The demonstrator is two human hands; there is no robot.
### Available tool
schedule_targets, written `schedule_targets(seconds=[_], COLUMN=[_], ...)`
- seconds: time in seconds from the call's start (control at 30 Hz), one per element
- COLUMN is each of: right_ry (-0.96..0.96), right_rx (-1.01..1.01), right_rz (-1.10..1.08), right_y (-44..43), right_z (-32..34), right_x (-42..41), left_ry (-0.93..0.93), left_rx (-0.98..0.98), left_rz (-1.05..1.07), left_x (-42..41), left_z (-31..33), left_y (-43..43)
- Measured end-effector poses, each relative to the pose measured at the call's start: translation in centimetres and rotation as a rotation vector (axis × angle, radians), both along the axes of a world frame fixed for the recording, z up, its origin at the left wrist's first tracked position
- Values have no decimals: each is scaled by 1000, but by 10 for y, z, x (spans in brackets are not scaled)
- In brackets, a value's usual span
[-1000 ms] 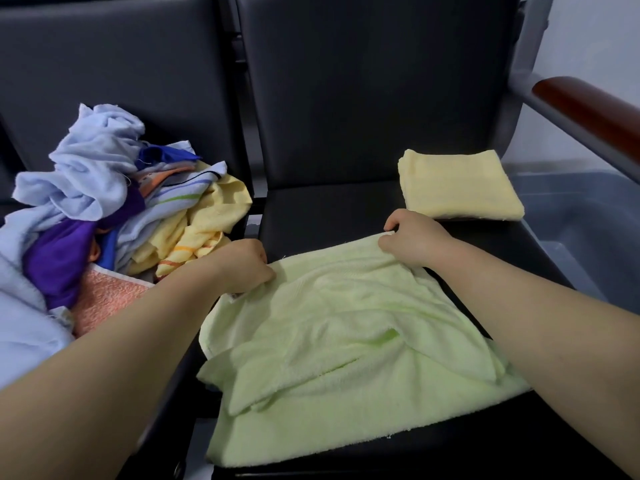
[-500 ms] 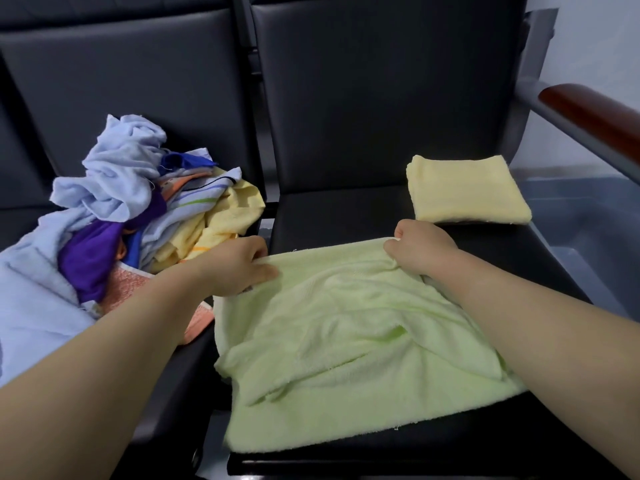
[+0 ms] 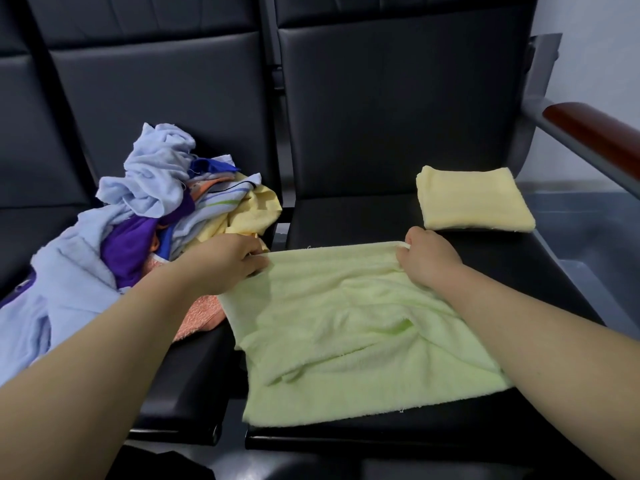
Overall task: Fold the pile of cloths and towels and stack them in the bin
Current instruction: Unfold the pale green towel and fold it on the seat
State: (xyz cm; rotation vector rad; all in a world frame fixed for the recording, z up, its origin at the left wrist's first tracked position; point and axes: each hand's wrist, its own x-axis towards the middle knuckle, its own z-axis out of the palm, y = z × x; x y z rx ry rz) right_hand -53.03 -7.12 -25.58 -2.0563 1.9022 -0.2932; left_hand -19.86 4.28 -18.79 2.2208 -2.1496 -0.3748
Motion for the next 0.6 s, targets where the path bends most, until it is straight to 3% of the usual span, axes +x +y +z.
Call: schedule_targets(seconds=[0.37, 0.47, 0.6], right_ry=[4, -59, -318], right_rx=[-33, -51, -76], right_rz=[-8, -44, -155], right_y=[12, 20, 25], right_z=[-3, 7, 44], right_x=[-6, -15, -25], left_ry=[-138, -18, 308], left_rx=[47, -14, -111], left_rz=[114, 209, 382], left_x=[19, 22, 14], left_z=[2, 2, 8], left_y=[12, 16, 19])
